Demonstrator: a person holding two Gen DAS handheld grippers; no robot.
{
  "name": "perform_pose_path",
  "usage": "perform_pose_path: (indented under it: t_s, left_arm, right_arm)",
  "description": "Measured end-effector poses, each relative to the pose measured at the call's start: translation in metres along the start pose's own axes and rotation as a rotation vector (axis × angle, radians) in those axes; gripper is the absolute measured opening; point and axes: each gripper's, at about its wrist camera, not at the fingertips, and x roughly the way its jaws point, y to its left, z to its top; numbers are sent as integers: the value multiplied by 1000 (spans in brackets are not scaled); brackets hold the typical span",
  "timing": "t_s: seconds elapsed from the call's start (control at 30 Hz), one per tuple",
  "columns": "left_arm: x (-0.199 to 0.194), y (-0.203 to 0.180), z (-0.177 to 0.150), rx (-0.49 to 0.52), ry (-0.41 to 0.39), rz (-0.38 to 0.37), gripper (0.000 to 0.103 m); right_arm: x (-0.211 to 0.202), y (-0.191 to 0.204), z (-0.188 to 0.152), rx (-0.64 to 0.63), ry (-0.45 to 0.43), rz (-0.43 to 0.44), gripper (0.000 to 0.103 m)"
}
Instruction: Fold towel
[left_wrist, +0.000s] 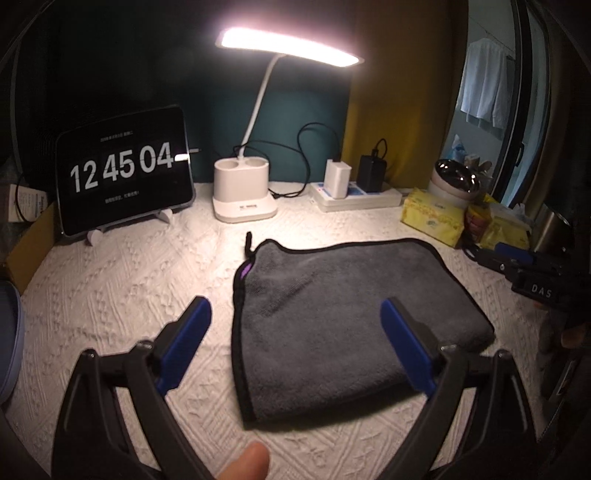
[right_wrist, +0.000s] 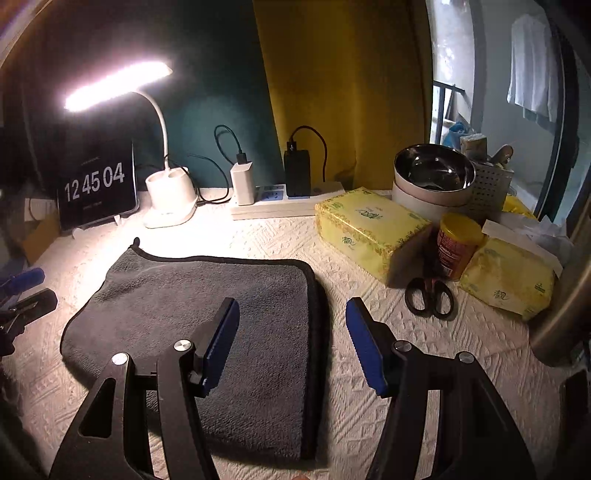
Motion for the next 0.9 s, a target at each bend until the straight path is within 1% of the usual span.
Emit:
perform_pose_path:
  t_s: [0.27,0.37,0.5,0.67,0.83,0.9]
  left_arm:
    - [-49,-4,-20,5,-87,43,94]
    - [-61,-7,-29,13,-99,46,94]
    - [-74,-11,-42,4,-96,71,94]
    - [-91,-17,-59,-7,-104,58,94]
    - [-117,-22,-76,18,-181,74,94]
    - [-128,-23,-83,25,-206,67,94]
  right_arm:
    - [-42,16,-24,-29,-55,-1,63]
    - [-58,22,-33,-43,-71,-1,63]
    - [-75,27,-43,-43,-88,6,63]
    - [-92,35,-54,-55,-104,12,63]
    - [-114,41,-65,-53,-146,3,63]
    - [-123,43,-71,-50,-165,6,63]
